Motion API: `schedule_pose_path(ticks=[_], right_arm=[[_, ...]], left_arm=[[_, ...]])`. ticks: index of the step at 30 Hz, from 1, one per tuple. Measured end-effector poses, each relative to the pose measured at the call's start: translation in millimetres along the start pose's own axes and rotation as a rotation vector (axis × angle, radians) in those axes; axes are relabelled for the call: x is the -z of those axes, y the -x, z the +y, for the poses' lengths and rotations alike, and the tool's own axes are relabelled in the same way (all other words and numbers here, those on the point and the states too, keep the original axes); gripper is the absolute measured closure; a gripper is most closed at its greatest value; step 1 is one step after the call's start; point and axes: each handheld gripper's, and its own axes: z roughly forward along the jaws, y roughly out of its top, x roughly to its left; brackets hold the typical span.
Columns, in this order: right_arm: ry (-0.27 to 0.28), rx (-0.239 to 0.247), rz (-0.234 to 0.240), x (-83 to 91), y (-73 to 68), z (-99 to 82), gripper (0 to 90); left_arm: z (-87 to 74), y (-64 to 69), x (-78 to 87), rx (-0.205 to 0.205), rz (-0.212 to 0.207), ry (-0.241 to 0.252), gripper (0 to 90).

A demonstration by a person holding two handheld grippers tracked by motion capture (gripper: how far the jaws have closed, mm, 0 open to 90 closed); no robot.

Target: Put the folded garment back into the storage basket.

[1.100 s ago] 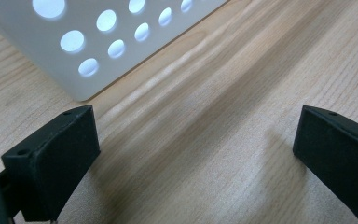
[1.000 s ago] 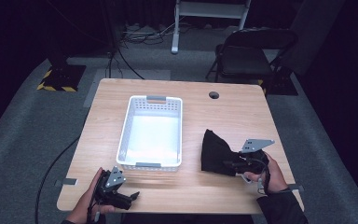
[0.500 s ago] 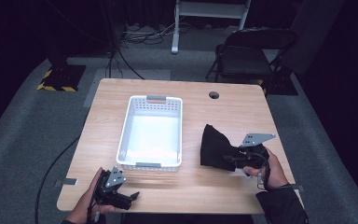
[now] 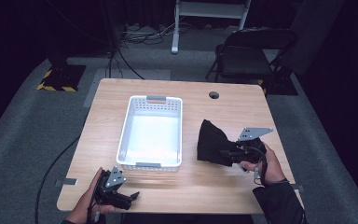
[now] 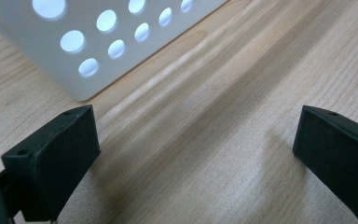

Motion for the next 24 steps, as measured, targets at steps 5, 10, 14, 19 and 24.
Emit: schedule_pose_path(ticks=[5, 10, 14, 19, 24], right_arm=[[0.006, -0.008, 0.0, -3.6, -0.5, 6.6, 58.5], [0.005, -0.007, 0.001, -8.1, -1.3, 12.7, 58.5], [0.004, -0.012, 0.0, -11.4, -1.8, 17.0, 58.5], [0.016, -0.022, 0.001, -12.3, -2.4, 22.8, 58.5], [0.022, -0.014, 0.002, -14.0, -3.7, 29.4, 58.5]], left_arm=[[0.0, 0.0, 0.0, 0.0, 0.0, 0.0, 0.2], [0.0, 0.0, 0.0, 0.0, 0.0, 0.0, 0.2], [0.0, 0.0, 0.0, 0.0, 0.0, 0.0, 0.2], [0.0, 0.0, 0.0, 0.0, 0.0, 0.0, 0.2], [0.0, 0.0, 0.0, 0.0, 0.0, -0.001, 0.2]])
